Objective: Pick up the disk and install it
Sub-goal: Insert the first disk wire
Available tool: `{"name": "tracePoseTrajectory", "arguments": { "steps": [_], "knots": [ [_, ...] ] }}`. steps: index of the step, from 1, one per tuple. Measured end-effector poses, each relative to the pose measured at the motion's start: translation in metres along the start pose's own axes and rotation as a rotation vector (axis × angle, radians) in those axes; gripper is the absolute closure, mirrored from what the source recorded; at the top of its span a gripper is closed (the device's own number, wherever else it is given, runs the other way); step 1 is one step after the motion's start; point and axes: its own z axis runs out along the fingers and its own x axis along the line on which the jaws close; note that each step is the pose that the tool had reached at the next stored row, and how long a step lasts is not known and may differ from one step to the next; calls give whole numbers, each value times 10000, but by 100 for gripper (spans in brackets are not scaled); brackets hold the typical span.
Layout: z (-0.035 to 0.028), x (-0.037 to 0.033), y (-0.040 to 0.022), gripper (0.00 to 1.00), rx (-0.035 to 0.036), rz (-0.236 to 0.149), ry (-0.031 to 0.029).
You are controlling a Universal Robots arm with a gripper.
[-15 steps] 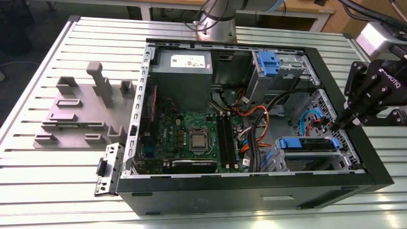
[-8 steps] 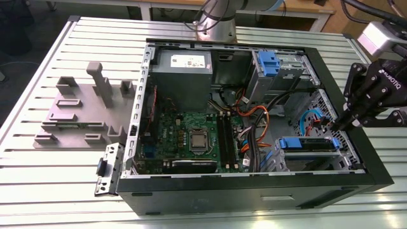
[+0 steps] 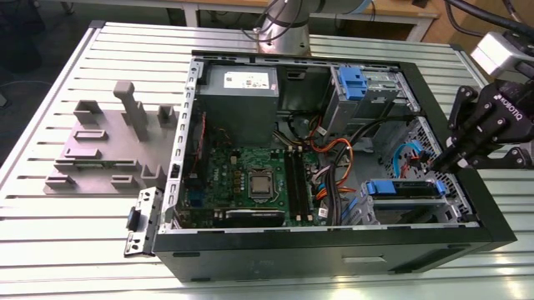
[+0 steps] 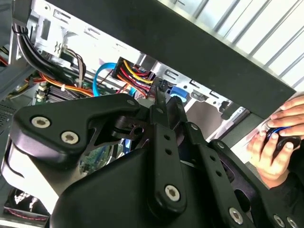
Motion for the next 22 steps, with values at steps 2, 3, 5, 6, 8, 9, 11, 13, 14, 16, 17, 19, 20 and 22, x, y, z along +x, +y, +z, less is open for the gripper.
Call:
{"name": "tracePoseTrajectory", "arguments": {
  "steps": [2,3,5,6,8,9,11,13,14,16,17,19,20,22],
  "knots": [
    [0,0,0,76,-8,1,1],
    [-1,0,0,76,-9,0,-2],
    [-3,0,0,76,-9,-1,-5],
    [-3,-2,-1,76,-9,-1,-6],
    [-6,-10,-3,76,-10,-1,-3],
    [-6,-15,-4,76,-10,-1,-4],
    [-7,-25,-7,76,-15,-1,-3],
    [-8,-36,-11,76,-25,-1,-3],
    [-8,-40,-11,76,-28,-1,-4],
    [-9,-48,-12,76,-31,-1,-3],
    [-9,-53,-14,76,-33,-2,-3],
    [-7,-63,-17,76,-53,-1,21],
    [0,-64,-17,76,-65,4,51],
    [17,-67,-20,76,-97,9,109]
  ]
}}
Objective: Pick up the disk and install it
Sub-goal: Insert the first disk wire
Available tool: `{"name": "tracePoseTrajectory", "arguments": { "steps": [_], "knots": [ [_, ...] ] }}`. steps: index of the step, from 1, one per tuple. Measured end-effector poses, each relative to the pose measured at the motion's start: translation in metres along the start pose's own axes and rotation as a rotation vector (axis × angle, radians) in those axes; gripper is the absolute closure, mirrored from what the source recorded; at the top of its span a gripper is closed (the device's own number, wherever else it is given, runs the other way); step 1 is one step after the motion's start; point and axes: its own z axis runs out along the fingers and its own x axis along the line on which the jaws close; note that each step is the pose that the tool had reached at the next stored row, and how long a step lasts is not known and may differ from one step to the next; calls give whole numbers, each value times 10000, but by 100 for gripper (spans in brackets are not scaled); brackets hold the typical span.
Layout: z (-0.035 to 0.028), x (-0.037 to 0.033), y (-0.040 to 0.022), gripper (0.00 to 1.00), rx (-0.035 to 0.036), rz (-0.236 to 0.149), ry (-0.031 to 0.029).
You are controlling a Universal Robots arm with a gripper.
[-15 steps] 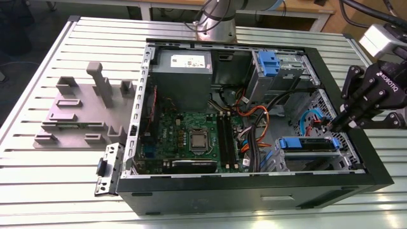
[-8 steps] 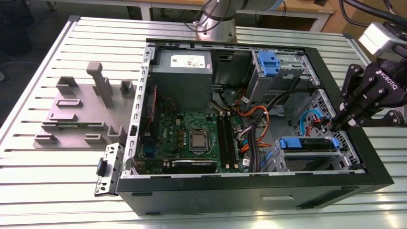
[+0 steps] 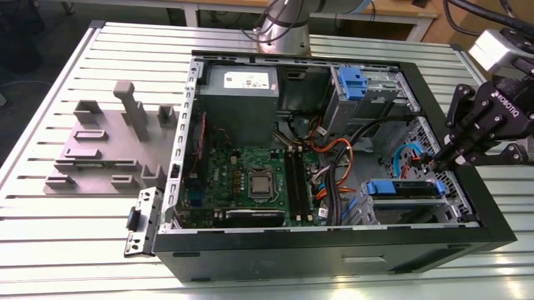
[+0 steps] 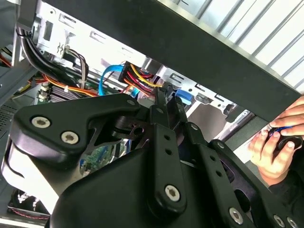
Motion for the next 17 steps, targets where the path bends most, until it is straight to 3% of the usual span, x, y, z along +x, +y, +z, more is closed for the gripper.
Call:
{"name": "tracePoseTrajectory", "arguments": {
  "steps": [2,5,6,14,16,17],
  "knots": [
    [15,-1,-2,76,-24,10,82],
    [25,-1,-4,76,-25,47,339],
    [31,-2,-6,76,-24,52,379],
    [71,-5,-17,76,-62,52,402],
    [73,-5,-18,78,-64,52,401],
    [74,-5,-18,84,-64,52,400]
  ]
}}
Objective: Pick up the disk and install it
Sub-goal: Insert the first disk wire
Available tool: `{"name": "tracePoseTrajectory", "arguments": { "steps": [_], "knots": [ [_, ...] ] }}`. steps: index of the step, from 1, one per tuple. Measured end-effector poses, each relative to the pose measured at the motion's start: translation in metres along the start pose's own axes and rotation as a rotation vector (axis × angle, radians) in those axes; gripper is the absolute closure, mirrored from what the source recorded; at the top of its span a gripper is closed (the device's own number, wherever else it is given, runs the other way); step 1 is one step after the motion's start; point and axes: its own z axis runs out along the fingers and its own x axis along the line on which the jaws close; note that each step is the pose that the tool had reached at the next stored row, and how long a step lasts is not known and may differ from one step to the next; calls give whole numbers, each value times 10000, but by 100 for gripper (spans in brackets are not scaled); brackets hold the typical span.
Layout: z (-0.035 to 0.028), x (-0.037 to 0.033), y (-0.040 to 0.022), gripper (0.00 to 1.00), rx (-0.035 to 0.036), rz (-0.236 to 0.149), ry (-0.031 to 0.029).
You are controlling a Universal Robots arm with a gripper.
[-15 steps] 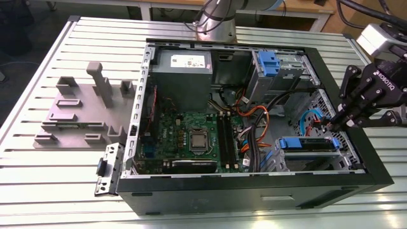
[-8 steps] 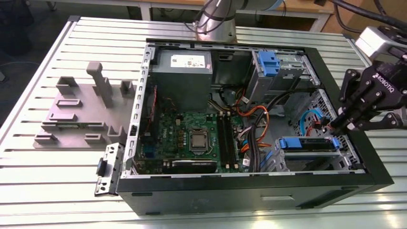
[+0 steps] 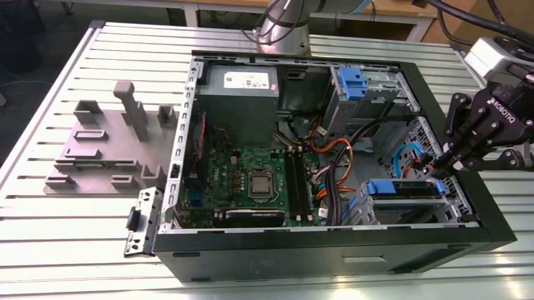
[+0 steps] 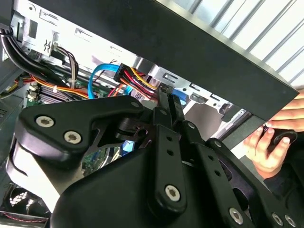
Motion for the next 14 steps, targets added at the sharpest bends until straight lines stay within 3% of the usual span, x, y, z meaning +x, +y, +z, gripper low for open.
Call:
{"name": "tracePoseTrajectory", "arguments": {
  "steps": [4,9,12,14],
  "knots": [
    [1,0,0,84,0,-1,0],
    [15,1,118,84,11,1,0],
    [17,2,138,84,36,10,44],
    [12,1,150,84,105,24,87]
  ]
}}
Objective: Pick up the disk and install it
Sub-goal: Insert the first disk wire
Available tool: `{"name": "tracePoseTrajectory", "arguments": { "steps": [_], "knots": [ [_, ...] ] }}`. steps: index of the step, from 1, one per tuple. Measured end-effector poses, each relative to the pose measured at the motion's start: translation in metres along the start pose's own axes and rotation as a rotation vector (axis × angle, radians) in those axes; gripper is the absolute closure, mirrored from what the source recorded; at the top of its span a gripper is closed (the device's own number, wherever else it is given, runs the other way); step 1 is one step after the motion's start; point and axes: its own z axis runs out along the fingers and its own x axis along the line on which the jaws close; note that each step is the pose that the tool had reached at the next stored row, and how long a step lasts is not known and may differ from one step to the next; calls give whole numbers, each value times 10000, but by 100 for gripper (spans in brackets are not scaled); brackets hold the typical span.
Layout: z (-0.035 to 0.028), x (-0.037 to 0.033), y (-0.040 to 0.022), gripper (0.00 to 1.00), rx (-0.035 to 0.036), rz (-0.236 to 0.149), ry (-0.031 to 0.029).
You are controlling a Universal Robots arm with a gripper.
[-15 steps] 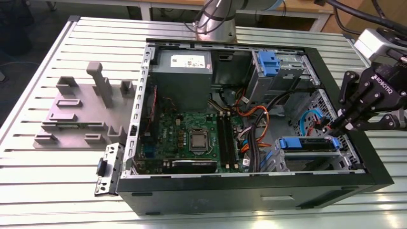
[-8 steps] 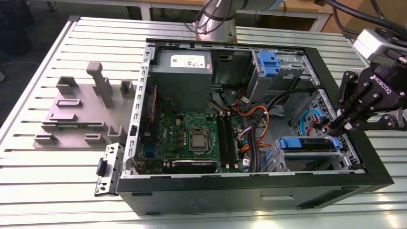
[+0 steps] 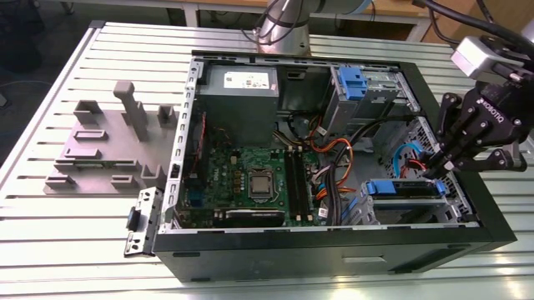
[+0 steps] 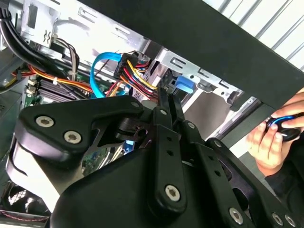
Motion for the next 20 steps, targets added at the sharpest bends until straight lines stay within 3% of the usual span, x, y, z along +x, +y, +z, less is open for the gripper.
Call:
{"name": "tracePoseTrajectory", "arguments": {
  "steps": [5,9,10,16,20],
  "knots": [
    [-34,0,50,84,328,41,13],
    [-26,1,104,84,800,95,-16],
    [-22,1,124,84,888,104,-21],
    [3,1,195,84,1034,121,-26],
    [17,7,227,84,1260,141,-80]
  ]
}}
